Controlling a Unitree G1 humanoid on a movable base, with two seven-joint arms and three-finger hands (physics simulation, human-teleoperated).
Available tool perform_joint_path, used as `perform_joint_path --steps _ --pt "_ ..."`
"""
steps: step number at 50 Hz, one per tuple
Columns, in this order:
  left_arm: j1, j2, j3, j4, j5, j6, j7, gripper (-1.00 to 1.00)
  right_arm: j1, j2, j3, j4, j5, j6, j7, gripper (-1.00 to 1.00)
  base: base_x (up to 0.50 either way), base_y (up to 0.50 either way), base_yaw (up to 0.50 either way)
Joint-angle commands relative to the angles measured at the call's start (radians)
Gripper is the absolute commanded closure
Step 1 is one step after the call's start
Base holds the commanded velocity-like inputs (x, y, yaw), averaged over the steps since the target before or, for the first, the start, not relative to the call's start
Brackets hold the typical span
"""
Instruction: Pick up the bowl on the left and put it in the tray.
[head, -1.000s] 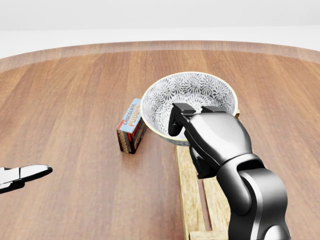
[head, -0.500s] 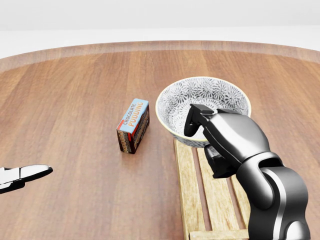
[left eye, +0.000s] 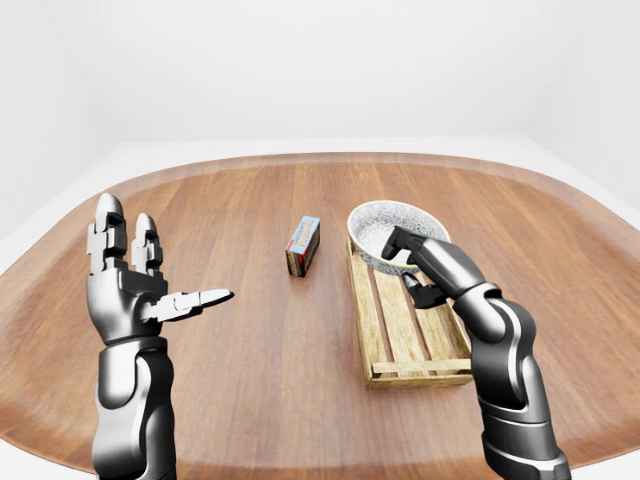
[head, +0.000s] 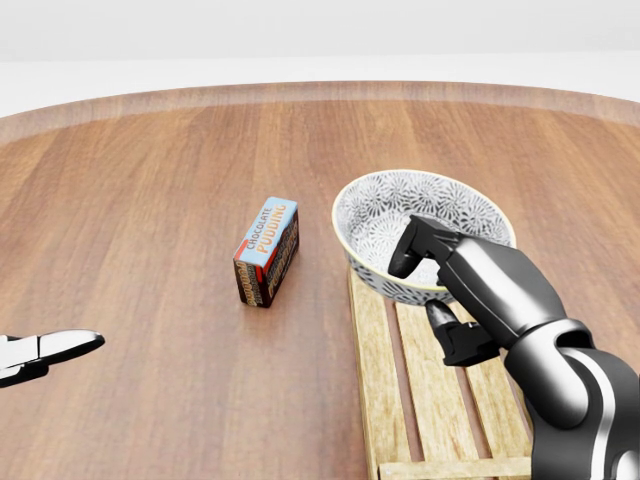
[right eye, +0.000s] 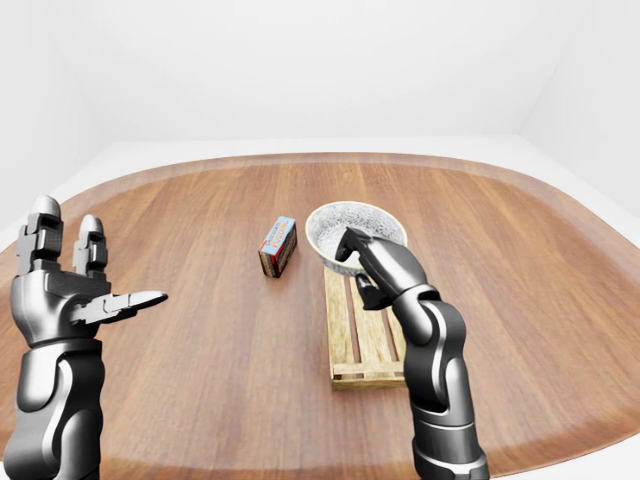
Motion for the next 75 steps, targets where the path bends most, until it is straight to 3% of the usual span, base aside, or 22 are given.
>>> perform_joint_path --steps 1,16,31,37,60,75 --pt "0.000 -0.001 -0.003 0.006 0.004 0.000 -0.001 -1.00 0.014 -0.016 -0.016 0.060 0.040 0.000 -0.081 1.00 0.00 0.00 0.00" --pt "0.007 -0.004 -0.005 -0.007 0.004 0.000 -0.002 -1.00 0.010 -0.034 -0.017 0.167 0.083 0.000 -0.183 1.00 0.00 0.00 0.00" --pt "0.006 -0.006 -0.005 -0.005 0.006 0.000 -0.004 -1.00 -0.026 -0.036 0.023 0.246 -0.113 0.000 -0.248 1.00 0.00 0.00 0.00" --pt "0.006 -0.005 -0.005 -0.009 0.004 0.000 -0.004 -1.00 -0.049 -0.013 0.032 0.320 -0.129 0.000 -0.283 1.00 0.00 0.00 0.00" --pt "0.004 -0.003 0.001 -0.011 0.001 0.000 -0.003 -1.00 -0.148 -0.068 0.004 0.669 0.049 0.000 -0.485 1.00 0.00 0.00 0.00" --pt "0.002 -0.003 -0.005 0.000 0.003 0.000 -0.001 -1.00 -0.161 -0.064 0.031 0.737 0.055 0.000 -0.522 1.00 0.00 0.00 0.00"
